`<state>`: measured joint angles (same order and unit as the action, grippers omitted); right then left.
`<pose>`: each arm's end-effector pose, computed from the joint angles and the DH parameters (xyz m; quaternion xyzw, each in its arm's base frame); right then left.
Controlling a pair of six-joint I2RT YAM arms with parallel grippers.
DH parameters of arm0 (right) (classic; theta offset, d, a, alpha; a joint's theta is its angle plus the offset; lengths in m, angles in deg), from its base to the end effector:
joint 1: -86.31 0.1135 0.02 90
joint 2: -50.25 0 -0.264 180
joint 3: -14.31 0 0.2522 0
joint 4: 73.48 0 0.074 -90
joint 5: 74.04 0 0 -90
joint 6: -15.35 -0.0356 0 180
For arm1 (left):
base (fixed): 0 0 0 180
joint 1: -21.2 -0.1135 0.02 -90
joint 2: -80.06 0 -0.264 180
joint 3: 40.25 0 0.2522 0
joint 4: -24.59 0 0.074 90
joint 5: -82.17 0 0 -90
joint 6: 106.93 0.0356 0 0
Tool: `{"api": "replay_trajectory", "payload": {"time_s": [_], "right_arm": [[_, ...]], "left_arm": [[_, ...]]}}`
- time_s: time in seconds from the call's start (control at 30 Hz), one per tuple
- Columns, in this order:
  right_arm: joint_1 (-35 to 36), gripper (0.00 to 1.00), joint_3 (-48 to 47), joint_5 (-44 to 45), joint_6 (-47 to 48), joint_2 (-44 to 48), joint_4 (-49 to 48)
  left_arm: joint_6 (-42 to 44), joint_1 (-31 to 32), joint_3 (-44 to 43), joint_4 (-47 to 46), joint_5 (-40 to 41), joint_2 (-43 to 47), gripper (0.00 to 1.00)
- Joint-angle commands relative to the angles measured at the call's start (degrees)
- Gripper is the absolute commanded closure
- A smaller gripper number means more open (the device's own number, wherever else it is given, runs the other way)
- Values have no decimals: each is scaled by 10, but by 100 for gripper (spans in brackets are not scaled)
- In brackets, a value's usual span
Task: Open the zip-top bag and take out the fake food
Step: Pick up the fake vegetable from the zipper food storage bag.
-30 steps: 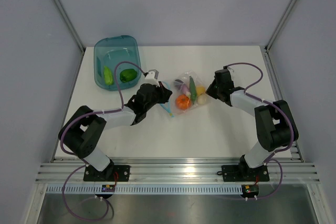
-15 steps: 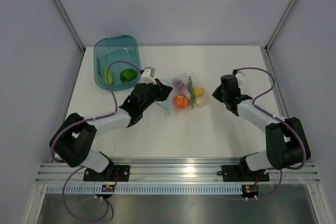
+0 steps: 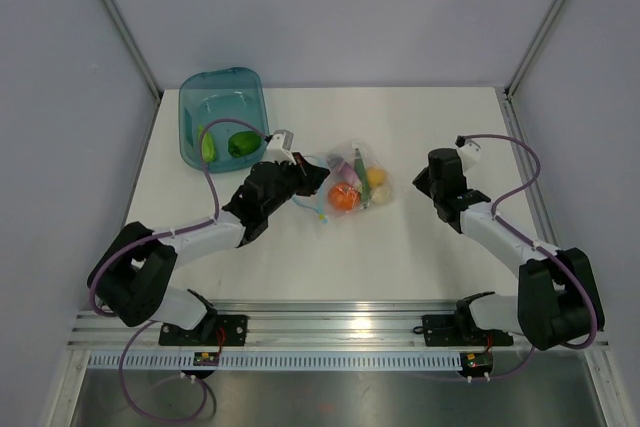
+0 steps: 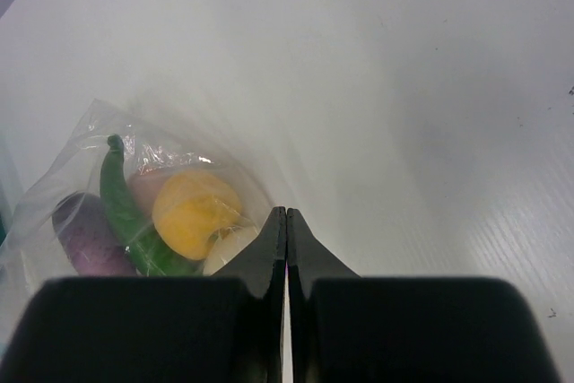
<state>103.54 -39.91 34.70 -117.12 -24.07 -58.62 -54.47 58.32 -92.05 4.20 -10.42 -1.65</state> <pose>0.2649 0.0702 0.2193 0.2646 0.8374 0.1017 0.4673 0.2451 -0.1875 0.2309 0.0118 0.7632 -0.4053 0.5031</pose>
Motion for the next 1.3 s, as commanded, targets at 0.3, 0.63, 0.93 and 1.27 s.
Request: {"api": "replay_trajectory", "payload": {"time_s": [0.3, 0.63, 0.93, 1.27], "right_arm": [[-2, 86, -1, 4, 9, 23, -21], [-2, 75, 14, -27, 25, 37, -52], [-2, 65, 21, -44, 27, 43, -66], [-1, 64, 23, -53, 27, 43, -72]], "left_arm": [[16, 0, -5, -27, -8, 28, 95], [22, 0, 10, -35, 2, 57, 77], [23, 0, 21, -4, 58, 84, 51], [-37, 0, 49, 115, 213, 152, 40]]}}
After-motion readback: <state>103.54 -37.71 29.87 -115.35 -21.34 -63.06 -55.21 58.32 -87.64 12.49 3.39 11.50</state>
